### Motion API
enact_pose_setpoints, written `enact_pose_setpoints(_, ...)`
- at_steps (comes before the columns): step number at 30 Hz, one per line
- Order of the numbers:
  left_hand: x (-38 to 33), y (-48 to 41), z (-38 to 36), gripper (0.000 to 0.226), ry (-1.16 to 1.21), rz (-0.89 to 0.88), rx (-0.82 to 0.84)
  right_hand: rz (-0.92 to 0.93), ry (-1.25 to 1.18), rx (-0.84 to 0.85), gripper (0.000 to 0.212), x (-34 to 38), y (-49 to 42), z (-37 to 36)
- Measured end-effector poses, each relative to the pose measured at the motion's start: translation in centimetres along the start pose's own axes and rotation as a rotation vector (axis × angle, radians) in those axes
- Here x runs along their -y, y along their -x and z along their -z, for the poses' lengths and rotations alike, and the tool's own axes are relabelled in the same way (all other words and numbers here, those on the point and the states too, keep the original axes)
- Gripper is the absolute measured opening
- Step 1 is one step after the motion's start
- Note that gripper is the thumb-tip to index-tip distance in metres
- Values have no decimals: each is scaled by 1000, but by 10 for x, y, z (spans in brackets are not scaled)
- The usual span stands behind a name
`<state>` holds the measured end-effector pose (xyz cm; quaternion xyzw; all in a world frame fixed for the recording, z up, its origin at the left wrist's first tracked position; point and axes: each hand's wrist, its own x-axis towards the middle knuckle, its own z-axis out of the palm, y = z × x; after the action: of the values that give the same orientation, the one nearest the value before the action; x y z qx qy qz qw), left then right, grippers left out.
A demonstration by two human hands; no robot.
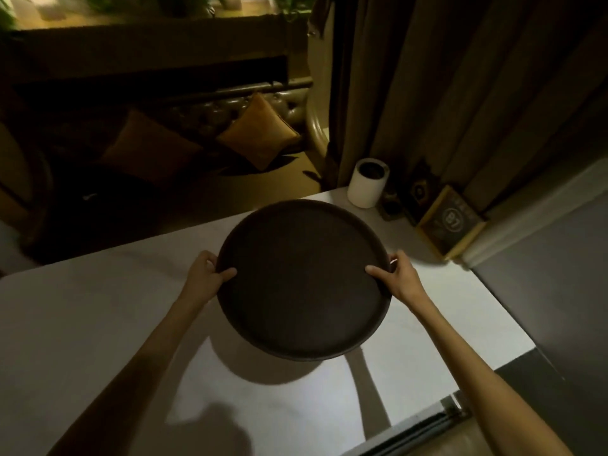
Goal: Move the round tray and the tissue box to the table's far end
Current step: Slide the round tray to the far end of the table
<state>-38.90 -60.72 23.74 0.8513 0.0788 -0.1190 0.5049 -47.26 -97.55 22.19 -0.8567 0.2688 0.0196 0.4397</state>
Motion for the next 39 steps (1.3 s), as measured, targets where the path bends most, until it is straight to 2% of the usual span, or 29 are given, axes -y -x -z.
enact_pose_setpoints(10,-50,-45,-140,29,-107,-125,287,-215,-102,-264,47,-102,10,72)
enact_pose_setpoints(16,-35,-62,-241,31,-176,-175,391,-372,-162,-454,46,-182,20,73)
enact_pose_setpoints(21,-13,-72,-303,30,-209,-197,453,-449,-204,-519,48,-240,24,64)
enact_pose_setpoints(30,39,-98,-392,28,-281,-215,488,-492,-202,-619,43,-334,9,35)
enact_pose_setpoints(39,69,-121,-433,29,-358,-271,442,-494,-191,-619,42,-384,-10,-7)
